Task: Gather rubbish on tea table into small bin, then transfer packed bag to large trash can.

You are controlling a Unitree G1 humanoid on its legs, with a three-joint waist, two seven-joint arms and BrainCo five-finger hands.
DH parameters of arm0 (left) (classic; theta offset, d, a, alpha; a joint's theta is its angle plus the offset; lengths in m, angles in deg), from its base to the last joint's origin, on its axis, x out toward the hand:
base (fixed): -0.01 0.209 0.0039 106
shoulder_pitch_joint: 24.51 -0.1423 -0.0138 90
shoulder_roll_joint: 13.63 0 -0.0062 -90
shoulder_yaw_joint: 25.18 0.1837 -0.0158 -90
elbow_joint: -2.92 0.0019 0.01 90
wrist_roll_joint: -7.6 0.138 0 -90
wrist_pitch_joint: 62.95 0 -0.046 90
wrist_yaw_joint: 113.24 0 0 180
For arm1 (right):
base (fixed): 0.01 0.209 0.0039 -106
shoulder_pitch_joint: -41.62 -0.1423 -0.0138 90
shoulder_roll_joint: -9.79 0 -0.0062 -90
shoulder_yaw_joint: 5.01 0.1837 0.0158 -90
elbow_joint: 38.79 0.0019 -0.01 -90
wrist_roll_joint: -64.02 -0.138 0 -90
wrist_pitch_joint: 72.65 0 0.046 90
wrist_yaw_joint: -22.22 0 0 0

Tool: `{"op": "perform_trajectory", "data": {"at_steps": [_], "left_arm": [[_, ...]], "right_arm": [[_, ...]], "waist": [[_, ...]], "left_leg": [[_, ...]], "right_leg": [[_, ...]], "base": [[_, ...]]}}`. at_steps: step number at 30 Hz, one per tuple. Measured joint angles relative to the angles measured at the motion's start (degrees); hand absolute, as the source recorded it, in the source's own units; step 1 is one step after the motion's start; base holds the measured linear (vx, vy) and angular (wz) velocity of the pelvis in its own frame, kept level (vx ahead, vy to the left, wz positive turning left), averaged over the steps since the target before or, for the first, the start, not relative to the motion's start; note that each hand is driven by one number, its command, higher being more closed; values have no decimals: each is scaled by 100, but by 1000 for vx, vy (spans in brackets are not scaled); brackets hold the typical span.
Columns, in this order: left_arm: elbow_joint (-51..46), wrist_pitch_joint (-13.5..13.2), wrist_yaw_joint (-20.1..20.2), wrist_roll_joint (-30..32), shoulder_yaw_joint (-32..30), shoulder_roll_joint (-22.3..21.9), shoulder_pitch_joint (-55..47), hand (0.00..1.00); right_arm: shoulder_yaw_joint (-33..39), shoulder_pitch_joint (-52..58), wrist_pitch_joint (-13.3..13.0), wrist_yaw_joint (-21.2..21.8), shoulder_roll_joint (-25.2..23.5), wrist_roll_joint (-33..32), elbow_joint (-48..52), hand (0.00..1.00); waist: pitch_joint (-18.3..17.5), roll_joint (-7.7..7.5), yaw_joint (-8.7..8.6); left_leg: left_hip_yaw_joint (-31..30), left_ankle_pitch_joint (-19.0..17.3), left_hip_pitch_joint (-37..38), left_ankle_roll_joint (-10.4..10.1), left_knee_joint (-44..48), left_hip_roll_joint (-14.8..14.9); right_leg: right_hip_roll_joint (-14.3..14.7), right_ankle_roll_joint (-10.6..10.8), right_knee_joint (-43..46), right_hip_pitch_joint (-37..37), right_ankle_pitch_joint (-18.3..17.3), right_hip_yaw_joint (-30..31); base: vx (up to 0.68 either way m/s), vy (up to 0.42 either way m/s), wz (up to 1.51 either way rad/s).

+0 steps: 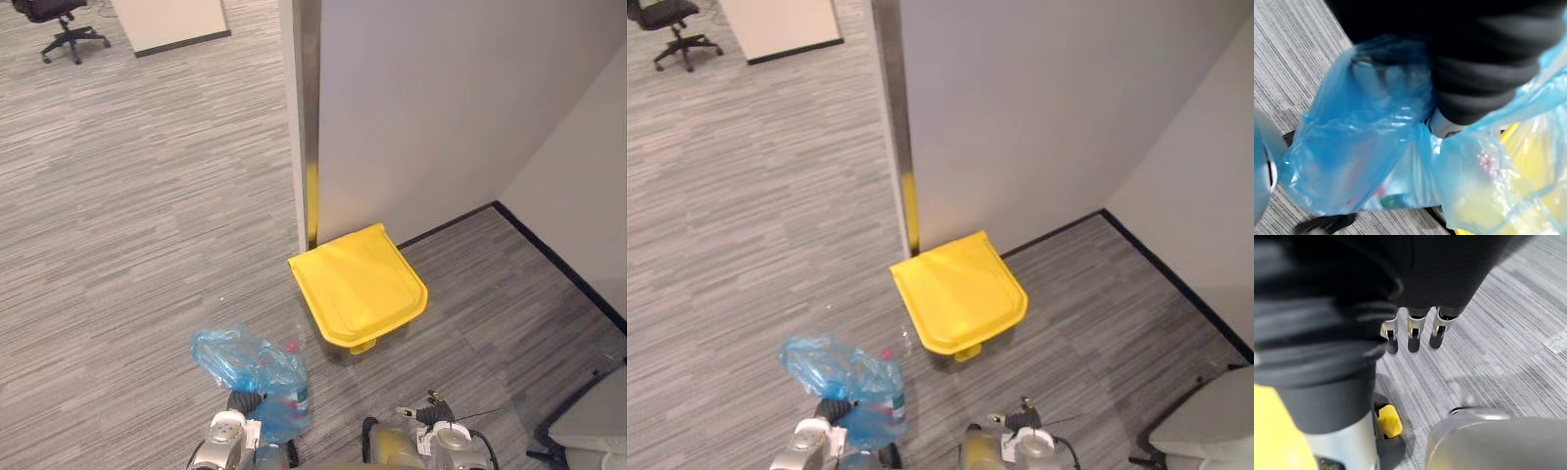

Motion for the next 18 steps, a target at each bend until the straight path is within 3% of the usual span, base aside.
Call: {"op": "perform_trajectory", "data": {"at_steps": [1,2,3,4,6,11,13,18], "left_arm": [[-1,0,-2,-2,-29,-19,-2,100],[-2,0,-3,-3,-31,-19,-2,100],[-3,1,-11,-18,-62,-17,-5,100],[-5,4,-34,-54,-80,-79,40,100],[-128,-4,-38,-61,-72,-229,127,100],[-189,-9,-35,-44,-76,-220,268,100],[-253,-9,-35,-42,-80,-227,266,100],[-269,-6,2,16,-79,-253,231,100]], "right_arm": [[-7,5,3,-3,-27,21,78,0],[-1,4,5,-9,-46,32,89,0],[-9,17,20,-43,-71,95,149,0],[3,51,28,-58,-92,138,256,0],[4,-12,32,-79,2,157,360,0],[58,209,43,-70,-123,155,680,0],[66,230,47,-50,-137,159,708,0],[-75,212,47,-23,-165,180,726,0]], "waist": [[69,-54,3],[89,-87,11],[179,-213,19],[247,-238,10],[322,111,69],[279,34,108],[248,37,110],[84,54,127]], "left_leg": [[16,-114,-4,-30,224,21],[23,-190,-13,-62,346,23],[22,-472,-64,-151,812,16],[-64,-840,-138,-255,1373,121],[-156,-1139,-311,-410,1759,486],[-520,-1236,-145,-589,1659,573],[-758,-1211,-89,-693,1483,639],[-957,-940,-99,-812,971,662]], "right_leg": [[-2,0,-654,-49,318,-179],[-5,-15,-816,-43,354,-233],[-63,-55,-988,-44,335,-300],[-55,-113,-838,-19,548,-268],[223,-83,-625,-89,477,-345],[267,-344,292,-279,261,-400],[252,-347,599,-300,-81,-652],[157,-416,900,-480,-378,-925]], "base": [[87,-32,6],[148,-93,11],[211,-212,18],[219,-221,8],[212,-165,0],[179,-122,34],[208,-83,44],[189,-47,29]]}}
